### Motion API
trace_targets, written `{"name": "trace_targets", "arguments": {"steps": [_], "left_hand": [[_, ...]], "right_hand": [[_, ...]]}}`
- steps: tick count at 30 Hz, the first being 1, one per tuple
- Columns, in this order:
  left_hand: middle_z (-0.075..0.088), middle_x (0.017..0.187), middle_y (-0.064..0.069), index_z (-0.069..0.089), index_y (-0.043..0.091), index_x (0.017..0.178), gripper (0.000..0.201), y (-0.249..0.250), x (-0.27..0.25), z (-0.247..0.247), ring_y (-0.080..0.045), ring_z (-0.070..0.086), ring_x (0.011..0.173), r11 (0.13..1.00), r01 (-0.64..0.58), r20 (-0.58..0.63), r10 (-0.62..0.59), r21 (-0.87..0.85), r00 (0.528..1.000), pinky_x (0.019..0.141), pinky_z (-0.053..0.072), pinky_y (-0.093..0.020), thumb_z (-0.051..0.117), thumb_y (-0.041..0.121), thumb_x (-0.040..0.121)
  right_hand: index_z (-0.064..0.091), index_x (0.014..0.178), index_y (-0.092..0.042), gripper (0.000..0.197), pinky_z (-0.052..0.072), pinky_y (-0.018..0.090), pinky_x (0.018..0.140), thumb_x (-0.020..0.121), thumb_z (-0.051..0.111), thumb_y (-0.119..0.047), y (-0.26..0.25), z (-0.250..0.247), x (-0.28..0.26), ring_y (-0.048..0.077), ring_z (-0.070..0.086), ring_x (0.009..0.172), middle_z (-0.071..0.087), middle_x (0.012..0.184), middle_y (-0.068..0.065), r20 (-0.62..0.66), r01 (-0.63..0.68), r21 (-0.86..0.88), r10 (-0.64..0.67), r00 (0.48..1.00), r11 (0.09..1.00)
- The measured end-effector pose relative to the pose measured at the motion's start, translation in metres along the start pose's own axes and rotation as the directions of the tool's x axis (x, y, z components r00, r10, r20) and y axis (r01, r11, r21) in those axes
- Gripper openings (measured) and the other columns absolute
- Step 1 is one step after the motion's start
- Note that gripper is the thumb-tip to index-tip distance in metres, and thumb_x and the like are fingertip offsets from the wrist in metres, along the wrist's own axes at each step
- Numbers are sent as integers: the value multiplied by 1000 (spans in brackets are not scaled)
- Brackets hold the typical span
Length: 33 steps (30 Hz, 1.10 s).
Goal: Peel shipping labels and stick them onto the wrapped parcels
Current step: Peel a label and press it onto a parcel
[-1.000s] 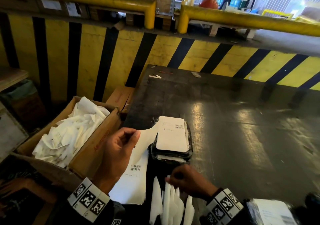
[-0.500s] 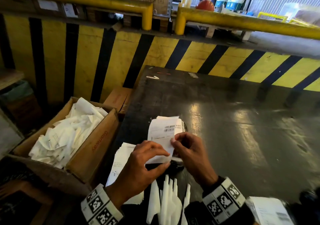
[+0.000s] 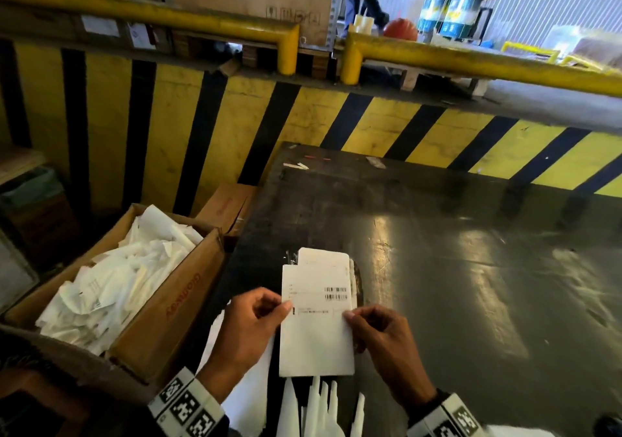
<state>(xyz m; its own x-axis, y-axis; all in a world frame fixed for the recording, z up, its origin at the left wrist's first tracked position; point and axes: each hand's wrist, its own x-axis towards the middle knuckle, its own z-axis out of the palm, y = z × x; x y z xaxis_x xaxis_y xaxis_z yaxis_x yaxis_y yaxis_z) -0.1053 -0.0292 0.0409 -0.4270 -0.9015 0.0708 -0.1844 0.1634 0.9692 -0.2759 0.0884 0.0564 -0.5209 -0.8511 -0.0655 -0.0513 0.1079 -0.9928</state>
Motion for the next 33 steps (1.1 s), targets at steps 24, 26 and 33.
{"name": "trace_targets", "arguments": {"steps": [24, 26, 33], "left_hand": [[69, 78, -3, 64, 12, 66, 16, -15, 120, 52, -14, 67, 74, 930, 257, 31, -274, 264, 961, 59, 51, -22, 70, 10, 80], [68, 77, -3, 65, 11, 67, 14, -16, 120, 53, -13, 66, 73, 926, 259, 26, -276, 276, 961, 58, 49, -20, 70, 10, 80], [70, 75, -5, 66, 12, 64, 15, -15, 119, 50, -14, 66, 69, 909, 273, 2, -289, 315, 957, 55, 47, -21, 72, 12, 77]], "right_hand": [[69, 82, 5, 18, 48, 21, 43, 86, 66, -13, 22, -25, 118, 11, 61, 44, 69, 66, 11, -49, -281, -199, 277, 960, 939], [69, 80, 5, 18, 47, 21, 42, 85, 66, -12, 22, -24, 118, 11, 60, 43, 68, 63, 10, -56, -283, -200, 277, 959, 938], [69, 81, 2, 16, 47, 19, 45, 85, 67, -13, 21, -21, 117, 13, 63, 49, 71, 72, 12, -46, -302, -237, 299, 953, 924]]}}
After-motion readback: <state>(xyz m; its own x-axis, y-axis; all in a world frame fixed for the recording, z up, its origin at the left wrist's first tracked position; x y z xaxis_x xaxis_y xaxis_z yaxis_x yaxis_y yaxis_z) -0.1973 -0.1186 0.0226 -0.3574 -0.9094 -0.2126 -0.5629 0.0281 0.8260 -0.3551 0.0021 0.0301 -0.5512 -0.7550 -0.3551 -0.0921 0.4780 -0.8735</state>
